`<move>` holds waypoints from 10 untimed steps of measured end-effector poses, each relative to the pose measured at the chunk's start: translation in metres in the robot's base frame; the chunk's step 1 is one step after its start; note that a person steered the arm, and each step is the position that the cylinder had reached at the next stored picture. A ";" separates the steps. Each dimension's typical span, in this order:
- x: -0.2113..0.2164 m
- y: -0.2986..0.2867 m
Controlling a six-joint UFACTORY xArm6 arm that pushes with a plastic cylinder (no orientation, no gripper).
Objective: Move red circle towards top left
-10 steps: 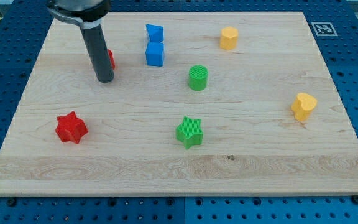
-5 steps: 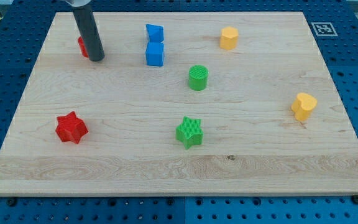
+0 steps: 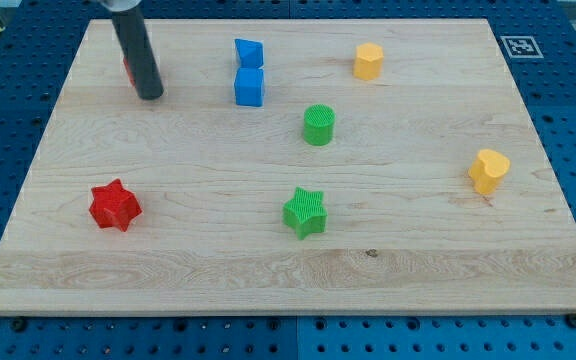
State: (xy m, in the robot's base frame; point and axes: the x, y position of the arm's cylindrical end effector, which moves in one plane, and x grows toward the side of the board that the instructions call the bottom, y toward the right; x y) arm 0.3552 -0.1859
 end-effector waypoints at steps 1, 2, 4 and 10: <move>-0.023 -0.009; -0.042 -0.009; -0.086 -0.009; -0.033 -0.012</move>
